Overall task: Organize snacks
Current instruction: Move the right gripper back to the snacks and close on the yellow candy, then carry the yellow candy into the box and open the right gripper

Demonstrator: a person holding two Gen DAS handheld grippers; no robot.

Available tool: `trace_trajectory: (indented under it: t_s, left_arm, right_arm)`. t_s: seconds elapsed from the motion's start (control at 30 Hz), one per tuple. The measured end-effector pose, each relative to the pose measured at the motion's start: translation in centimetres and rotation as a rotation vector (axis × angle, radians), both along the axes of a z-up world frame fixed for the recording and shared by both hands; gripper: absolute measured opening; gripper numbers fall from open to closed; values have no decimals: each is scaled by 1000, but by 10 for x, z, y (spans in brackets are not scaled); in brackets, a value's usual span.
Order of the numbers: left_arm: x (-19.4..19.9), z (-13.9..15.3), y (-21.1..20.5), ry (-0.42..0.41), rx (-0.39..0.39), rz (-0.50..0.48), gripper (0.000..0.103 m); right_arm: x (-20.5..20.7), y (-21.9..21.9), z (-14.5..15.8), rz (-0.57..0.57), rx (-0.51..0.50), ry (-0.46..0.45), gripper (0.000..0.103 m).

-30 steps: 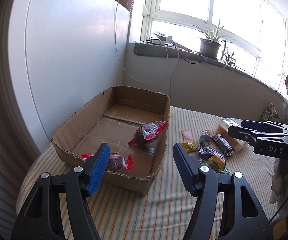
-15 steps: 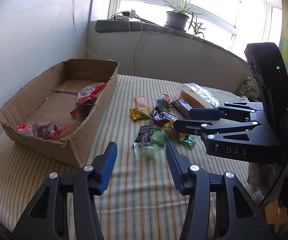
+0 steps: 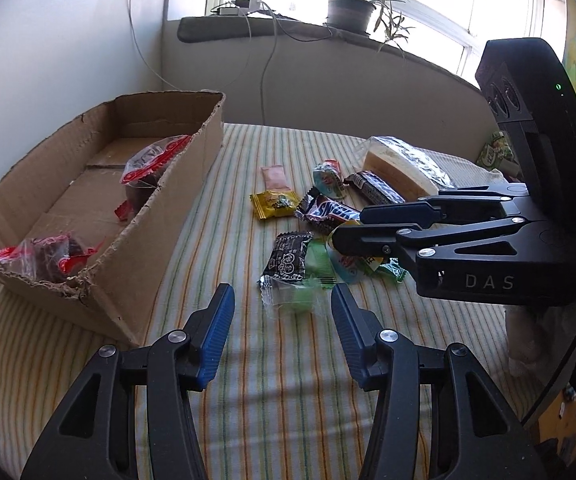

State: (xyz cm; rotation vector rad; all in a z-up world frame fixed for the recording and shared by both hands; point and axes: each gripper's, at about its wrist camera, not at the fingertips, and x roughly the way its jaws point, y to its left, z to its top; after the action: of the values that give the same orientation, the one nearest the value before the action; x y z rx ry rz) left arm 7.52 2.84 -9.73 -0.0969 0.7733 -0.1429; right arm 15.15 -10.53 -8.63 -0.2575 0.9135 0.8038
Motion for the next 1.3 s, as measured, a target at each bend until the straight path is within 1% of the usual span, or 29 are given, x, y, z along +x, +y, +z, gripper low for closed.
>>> trace_trajectory:
  t_s: [0.1,0.23,0.4,0.43,0.47,0.57,0.6,0.63,0.77,1.03,1.3]
  left_arm:
    - [3,-3,-3,10,10,-12,49]
    - [8,-7,-4,27,15,-27,49]
    - [14,-12,-5,38,19,-34,48]
    - [15,-13,-4,41,17,-35,41]
    - [16,-14,-4,45,16,-35,39]
    - [17,-14,-3,41,12,-35,31]
    - [18,-15,-4,40,9,-36,25]
    - [18,-15,-3,40,7,-37,21]
    - [17,-15,-5,35,5,-49,20]
    - [11,-10,-1,20,-23,-53,18]
    - [-1,3,6,-17,-54,-42,18]
  right_arm:
    - [-5,0,0,33,3,13,37]
    - [-8,5,-7,53,-29,23,32]
    - [-4,11,-12,63,-27,37,32]
    - [-3,12,-14,67,-24,52,32]
    - [-1,13,-17,77,-28,74,32]
    - [-1,15,-19,76,-31,77,32]
    - [-1,15,-19,71,-31,74,31]
    - [-2,15,-19,68,-33,69,29]
    - [-5,10,-17,63,-18,75,24]
    - [-7,-2,-11,24,11,77,22]
    - [-15,-7,12,10,41,36,22]
